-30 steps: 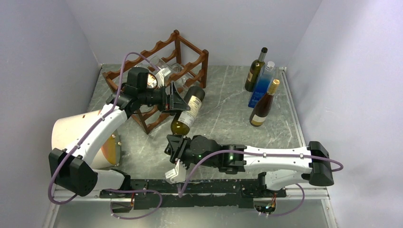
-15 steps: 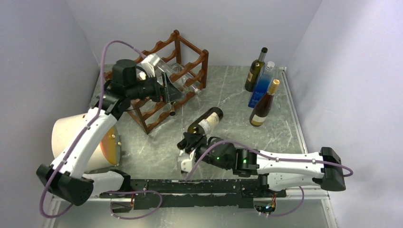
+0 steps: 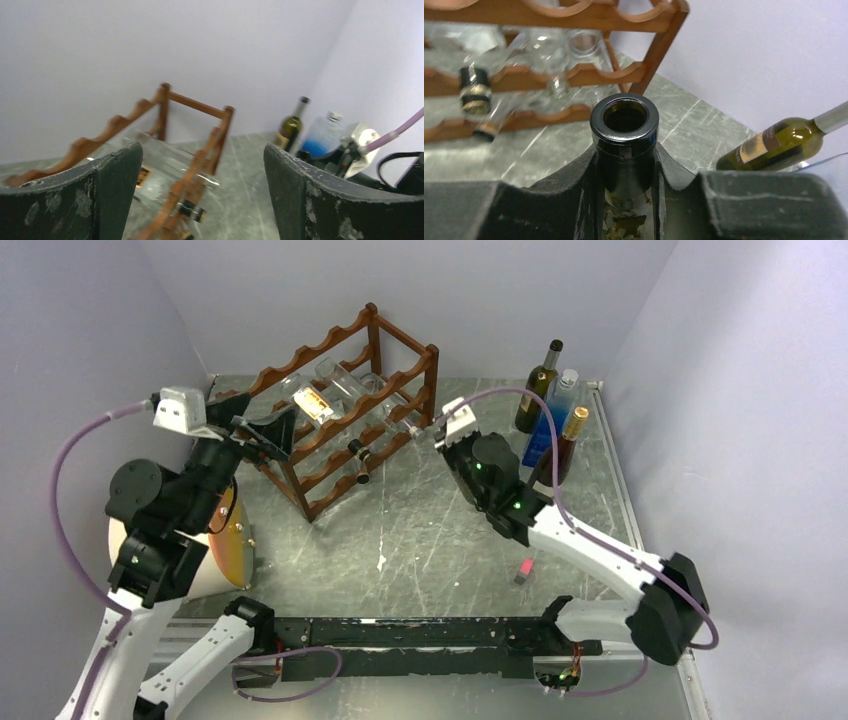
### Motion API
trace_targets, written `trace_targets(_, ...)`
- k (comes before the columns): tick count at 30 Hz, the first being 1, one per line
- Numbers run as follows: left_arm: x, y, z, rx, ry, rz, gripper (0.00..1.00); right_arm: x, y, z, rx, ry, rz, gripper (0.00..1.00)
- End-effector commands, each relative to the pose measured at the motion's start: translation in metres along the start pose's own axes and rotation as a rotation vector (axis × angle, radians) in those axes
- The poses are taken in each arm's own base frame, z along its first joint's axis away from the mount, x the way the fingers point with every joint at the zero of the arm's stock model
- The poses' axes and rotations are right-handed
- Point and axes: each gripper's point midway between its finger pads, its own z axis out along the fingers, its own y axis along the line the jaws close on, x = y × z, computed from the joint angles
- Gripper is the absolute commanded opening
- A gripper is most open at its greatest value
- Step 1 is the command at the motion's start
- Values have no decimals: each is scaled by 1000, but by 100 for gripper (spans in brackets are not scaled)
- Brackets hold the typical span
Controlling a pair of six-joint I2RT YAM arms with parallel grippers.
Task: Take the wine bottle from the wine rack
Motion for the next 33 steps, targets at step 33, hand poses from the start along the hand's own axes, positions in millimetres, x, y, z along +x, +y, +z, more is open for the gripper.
trace_targets(33, 33, 79, -10, -316, -122, 189, 93, 40, -191, 127, 767, -270, 291, 1)
